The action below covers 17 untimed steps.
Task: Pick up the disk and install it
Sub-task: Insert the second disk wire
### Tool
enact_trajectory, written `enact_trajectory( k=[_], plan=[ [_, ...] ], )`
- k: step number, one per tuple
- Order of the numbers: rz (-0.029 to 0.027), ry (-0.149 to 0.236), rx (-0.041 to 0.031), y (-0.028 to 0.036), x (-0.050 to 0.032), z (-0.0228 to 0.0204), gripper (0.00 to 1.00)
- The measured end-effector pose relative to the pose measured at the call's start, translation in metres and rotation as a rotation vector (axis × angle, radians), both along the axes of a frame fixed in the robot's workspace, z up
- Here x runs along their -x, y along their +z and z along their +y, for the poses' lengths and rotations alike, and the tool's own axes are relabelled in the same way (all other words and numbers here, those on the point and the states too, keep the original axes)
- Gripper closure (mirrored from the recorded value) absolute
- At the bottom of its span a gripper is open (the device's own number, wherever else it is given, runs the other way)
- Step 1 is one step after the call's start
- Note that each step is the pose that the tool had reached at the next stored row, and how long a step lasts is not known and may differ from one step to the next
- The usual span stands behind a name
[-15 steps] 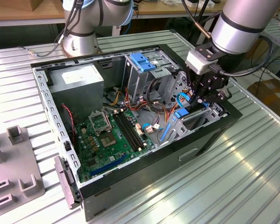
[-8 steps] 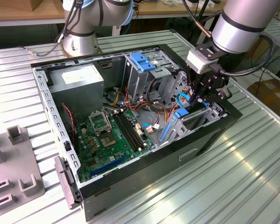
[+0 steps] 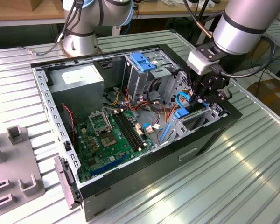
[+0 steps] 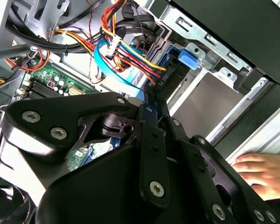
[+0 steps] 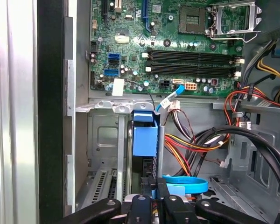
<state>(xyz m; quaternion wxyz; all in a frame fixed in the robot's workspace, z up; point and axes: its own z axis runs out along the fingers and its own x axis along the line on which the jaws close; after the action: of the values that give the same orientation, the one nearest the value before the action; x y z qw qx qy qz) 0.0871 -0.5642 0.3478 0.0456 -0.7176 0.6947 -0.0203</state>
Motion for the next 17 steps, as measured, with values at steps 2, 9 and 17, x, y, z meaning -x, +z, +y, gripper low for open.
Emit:
enact_trajectory(
  k=[2, 9, 17],
  plan=[
    [0.0000, 0.000, -0.0001, -0.0003, 0.0000, -0.0003, 0.84],
    [0.0000, -0.001, 0.0001, -0.0029, 0.0000, -0.0007, 0.84],
    [0.0001, -0.001, -0.0011, -0.0085, 0.0000, -0.0014, 0.84]
  ],
)
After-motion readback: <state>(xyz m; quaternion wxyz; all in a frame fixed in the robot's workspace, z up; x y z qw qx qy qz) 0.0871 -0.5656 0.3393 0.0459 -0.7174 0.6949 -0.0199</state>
